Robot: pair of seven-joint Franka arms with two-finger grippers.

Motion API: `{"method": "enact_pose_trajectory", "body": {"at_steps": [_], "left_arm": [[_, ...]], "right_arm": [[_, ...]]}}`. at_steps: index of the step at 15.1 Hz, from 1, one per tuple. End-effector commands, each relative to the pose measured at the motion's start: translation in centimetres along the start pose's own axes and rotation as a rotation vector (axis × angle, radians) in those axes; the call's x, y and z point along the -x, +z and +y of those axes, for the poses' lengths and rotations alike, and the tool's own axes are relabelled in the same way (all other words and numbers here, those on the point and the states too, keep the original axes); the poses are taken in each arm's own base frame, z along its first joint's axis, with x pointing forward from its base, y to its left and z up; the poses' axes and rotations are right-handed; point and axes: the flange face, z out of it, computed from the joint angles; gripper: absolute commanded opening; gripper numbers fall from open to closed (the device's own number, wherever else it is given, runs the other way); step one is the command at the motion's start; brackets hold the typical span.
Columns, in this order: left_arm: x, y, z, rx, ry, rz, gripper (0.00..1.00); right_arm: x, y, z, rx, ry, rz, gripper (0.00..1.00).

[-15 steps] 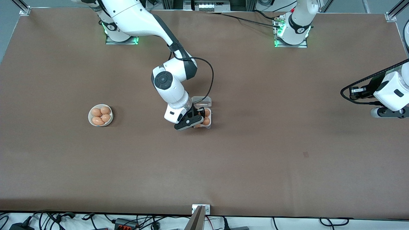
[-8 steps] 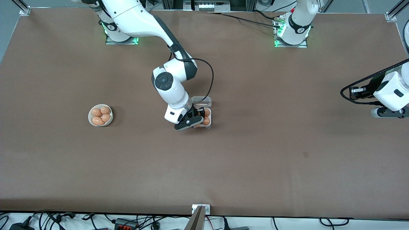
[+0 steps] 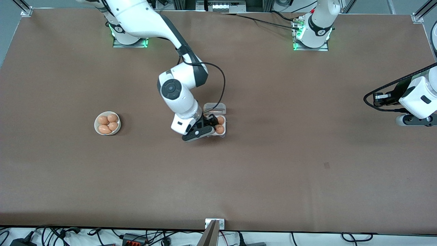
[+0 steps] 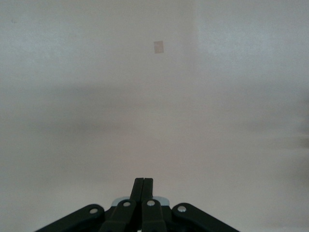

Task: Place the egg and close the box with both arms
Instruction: 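Withdraw the right gripper while the left gripper reaches toward the carton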

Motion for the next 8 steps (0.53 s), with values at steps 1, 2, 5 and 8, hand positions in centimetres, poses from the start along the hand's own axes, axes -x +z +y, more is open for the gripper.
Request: {"method": "enact_pose_trajectory", "body": {"at_steps": [1,2,5,8], "left_arm": [[-0.1,-0.6,0.1,0.009,0.021,-0.003,0.02],[-0.1,-0.5,0.3,0.009,0.023,-0.009,0.02],[0.0,-0.5,0.8,0.011,0.029,-0.016,0.02],[0.4,-0.6,2.6,0.012,0.051,-0.028,0.03]], "right_arm": [[-2.3,-7.4,4.2,0.048,0.050,-0.067,1.00],[-2.8,-9.3,6.5,0.070,0.075,-0.093,1.00],[-3.3,-14.7,12.6,0.124,0.170,-0.175,1.00],[-3.7,-19.3,17.8,0.172,0.253,-0.175,1.00]]}}
